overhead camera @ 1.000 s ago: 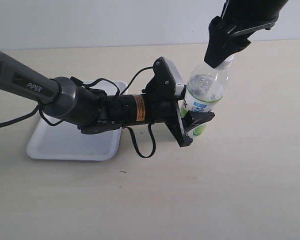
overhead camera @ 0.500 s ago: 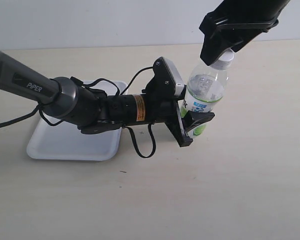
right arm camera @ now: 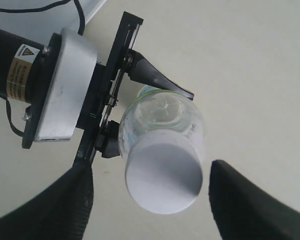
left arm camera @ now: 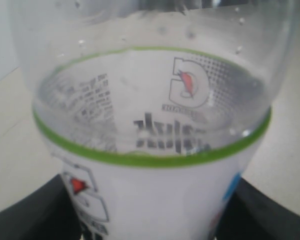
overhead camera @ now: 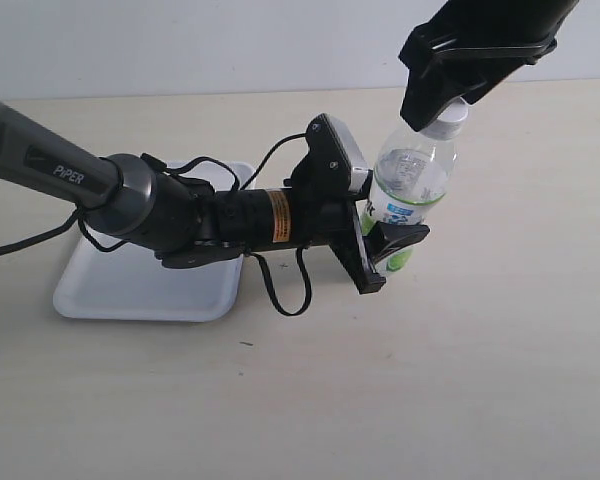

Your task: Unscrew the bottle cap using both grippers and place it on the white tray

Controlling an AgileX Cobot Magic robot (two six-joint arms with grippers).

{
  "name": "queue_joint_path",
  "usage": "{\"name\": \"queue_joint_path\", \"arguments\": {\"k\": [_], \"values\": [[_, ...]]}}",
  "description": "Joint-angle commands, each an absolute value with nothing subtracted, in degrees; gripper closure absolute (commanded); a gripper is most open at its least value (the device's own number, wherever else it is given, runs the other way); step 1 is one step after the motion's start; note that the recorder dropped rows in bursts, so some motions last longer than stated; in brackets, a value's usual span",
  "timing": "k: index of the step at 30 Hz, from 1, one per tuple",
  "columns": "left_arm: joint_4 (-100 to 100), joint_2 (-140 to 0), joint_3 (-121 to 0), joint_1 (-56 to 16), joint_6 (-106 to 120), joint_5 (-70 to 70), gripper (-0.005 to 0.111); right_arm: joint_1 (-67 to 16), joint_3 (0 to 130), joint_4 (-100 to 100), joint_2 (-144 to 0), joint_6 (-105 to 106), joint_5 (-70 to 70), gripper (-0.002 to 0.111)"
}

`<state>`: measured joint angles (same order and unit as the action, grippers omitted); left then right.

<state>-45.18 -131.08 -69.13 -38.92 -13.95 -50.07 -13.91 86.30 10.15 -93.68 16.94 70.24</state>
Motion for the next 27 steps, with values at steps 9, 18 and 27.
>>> {"name": "queue_joint_path", "arguments": {"k": [9, 18, 27], "values": [[-45.31, -130.64, -68.68, -38.74, -13.91, -49.82, 0.107, -14.04, 86.25, 10.38, -95.0, 17.85, 69.96, 0.054], [-45.31, -130.64, -68.68, -38.74, -13.91, -49.82, 0.107, -14.04, 86.25, 10.38, -95.0, 17.92, 69.96, 0.097], [-45.31, -130.64, -68.68, -38.74, -13.91, -49.82, 0.107, -14.04, 86.25, 10.38, -95.0, 25.75, 69.96, 0.108]]}}
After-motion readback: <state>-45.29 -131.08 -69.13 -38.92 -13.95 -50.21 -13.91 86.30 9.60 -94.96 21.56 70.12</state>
